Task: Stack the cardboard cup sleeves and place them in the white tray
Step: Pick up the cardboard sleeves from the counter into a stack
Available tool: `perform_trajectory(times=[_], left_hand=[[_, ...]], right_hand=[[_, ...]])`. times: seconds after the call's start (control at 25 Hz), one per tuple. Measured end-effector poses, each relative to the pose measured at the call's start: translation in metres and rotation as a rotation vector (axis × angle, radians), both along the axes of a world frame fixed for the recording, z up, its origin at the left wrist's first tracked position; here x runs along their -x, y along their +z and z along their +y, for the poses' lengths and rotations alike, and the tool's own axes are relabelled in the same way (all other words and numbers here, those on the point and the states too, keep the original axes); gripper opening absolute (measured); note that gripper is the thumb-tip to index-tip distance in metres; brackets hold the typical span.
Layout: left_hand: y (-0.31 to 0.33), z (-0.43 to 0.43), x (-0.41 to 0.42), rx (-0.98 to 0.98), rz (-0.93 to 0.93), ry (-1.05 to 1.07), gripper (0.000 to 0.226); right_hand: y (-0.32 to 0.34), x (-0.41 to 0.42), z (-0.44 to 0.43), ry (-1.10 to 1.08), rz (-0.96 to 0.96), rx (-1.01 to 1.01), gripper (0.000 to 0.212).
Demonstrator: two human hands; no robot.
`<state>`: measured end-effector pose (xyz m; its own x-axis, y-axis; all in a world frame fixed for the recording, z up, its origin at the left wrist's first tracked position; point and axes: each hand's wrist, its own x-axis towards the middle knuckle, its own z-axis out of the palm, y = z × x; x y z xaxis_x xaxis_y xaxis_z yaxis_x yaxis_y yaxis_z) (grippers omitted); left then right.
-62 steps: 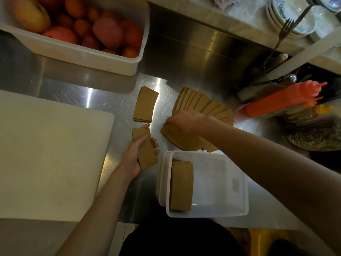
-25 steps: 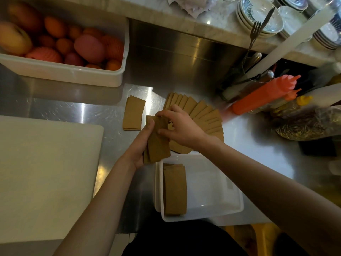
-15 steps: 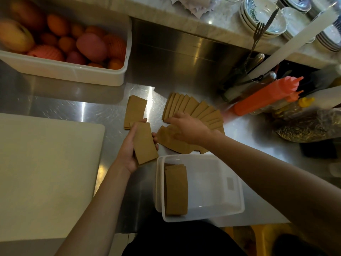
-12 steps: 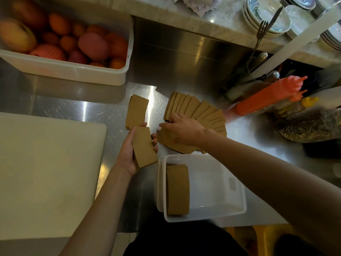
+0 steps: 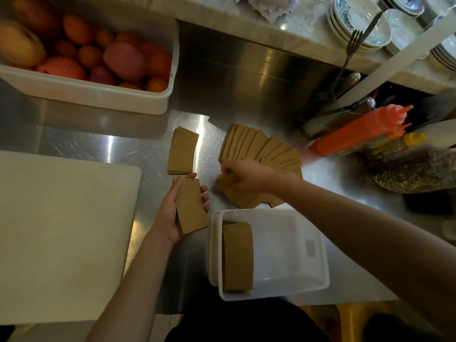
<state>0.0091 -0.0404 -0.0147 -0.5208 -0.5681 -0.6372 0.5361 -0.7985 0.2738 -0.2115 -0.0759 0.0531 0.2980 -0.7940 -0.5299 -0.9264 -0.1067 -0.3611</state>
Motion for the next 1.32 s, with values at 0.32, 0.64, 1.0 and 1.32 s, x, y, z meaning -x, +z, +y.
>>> perform_trajectory(times=[0.32, 0.64, 1.0, 1.32], left_hand=[[-0.001, -0.002, 0.006, 0.008, -0.017, -0.014, 0.044], [0.002, 0.002, 0.004, 0.013, -0.021, -0.027, 0.044], [0.009, -0.002, 0.01, 0.052, -0.056, -0.042, 0.046], [0.032, -0.017, 0.026, 0.167, -0.144, -0.12, 0.056]], right_hand=[[0.006, 0.033, -0.012, -0.084, 0.123, -0.116, 0.068], [-0.021, 0.013, -0.01, 0.218, 0.336, 0.134, 0.054], [0.015, 0.043, -0.001, -0.264, -0.047, -0.043, 0.033], [0.079, 0.041, 0.005, -0.601, -0.523, -0.085, 0.025]])
